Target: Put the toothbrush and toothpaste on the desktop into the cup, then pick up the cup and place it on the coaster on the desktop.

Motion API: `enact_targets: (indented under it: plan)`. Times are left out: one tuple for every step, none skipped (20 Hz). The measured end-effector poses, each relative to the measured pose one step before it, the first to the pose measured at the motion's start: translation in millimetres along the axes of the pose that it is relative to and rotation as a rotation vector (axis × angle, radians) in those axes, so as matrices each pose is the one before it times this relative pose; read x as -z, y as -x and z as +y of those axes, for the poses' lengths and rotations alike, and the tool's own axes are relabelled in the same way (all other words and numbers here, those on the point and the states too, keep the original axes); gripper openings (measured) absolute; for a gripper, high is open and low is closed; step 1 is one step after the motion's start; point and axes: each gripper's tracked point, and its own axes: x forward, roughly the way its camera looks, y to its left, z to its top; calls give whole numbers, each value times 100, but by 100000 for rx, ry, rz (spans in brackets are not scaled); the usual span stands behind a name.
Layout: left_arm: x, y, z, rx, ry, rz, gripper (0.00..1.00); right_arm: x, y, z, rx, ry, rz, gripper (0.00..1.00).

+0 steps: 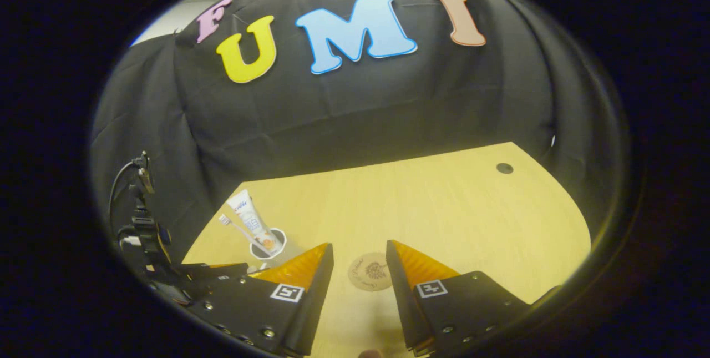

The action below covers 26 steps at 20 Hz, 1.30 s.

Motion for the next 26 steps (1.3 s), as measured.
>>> enact_targets:
  plan:
    - [210, -174, -38, 259, -41, 2686, 93, 501, 334, -182, -494, -2952, 1548, 59]
    - [281, -258, 98, 12, 123, 2942, 95, 291, 329, -287, -162, -2716, 1187, 59]
    - [223, -270, 173, -309, -82, 3080, 96, 220, 181, -417, 182, -1763, 120, 59]
    - [351, -428, 404, -1256, -765, 2998, 98, 226, 313, -629, 1039, -148, 4, 58]
    - [272, -267, 466, -2077, -1630, 2728, 100, 197, 244, -647, 1354, 916, 219, 58]
    - [124, -356, 422, -1901, -1818, 1706, 100, 193, 278, -607, 1198, 1125, 317, 58]
    - [90, -232, 165, -944, -1534, 1616, 96, 328, 346, -502, 841, 634, 717, 58]
    - [132, -40, -18, -481, -1163, 1545, 96, 430, 333, -442, 563, 0, 1369, 58]
    - [31, -131, -68, -177, -646, 1441, 96, 427, 184, -361, 470, -438, 1351, 58]
    - [162, -253, -148, 182, -328, 1606, 96, 425, 224, -365, 417, -668, 1176, 58]
    - [34, -322, -86, 354, 69, 1660, 100, 325, 137, -486, 720, -626, 1087, 58]
    - [251, -150, 33, -163, 158, 1828, 96, 400, -21, -428, 620, -604, 1212, 58]
    - [36, -174, -27, 10, 166, 1625, 100, 458, -81, -393, 604, -977, 1428, 58]
    - [-40, -413, -5, -73, 14, 1251, 99, 322, 2, -290, 418, -1378, 1157, 58]
    - [-18, -300, 100, -462, -166, 1586, 98, 202, -153, -272, 201, -1536, 841, 58]
    - [14, -279, 91, -685, -498, 1610, 96, 147, 29, -242, 285, -977, 698, 58]
    - [74, -216, 54, -325, -470, 1666, 94, 131, -25, -307, 517, -823, 441, 58]
    - [52, -346, -142, 177, -293, 1885, 92, 33, 41, -334, 761, -626, 391, 58]
    - [167, -322, 11, -218, -614, 1673, 90, 155, -60, -332, 442, -499, 305, 58]
    - [-25, -202, -6, -324, -656, 1267, 87, 34, 50, -313, 703, -556, 114, 58]
    - [45, -165, 44, -802, -928, 1160, 87, -19, -32, -312, 535, -586, 139, 58]
    - [-119, -232, 73, -1093, -1066, 461, 83, -34, -66, -229, 284, -563, 285, 58]
    - [-160, -115, 162, -968, -988, 412, 82, 120, 68, -304, 310, -603, 462, 58]
    - [-198, -51, 54, -632, -589, 591, 79, 139, -100, -199, 196, -642, 622, 58]
    - [-147, -145, 75, -765, -254, 430, 76, 258, -143, -219, 96, -636, 633, 58]
    - [-105, -188, 140, -526, -117, 556, 87, 162, -91, -218, 213, -551, 629, 58]
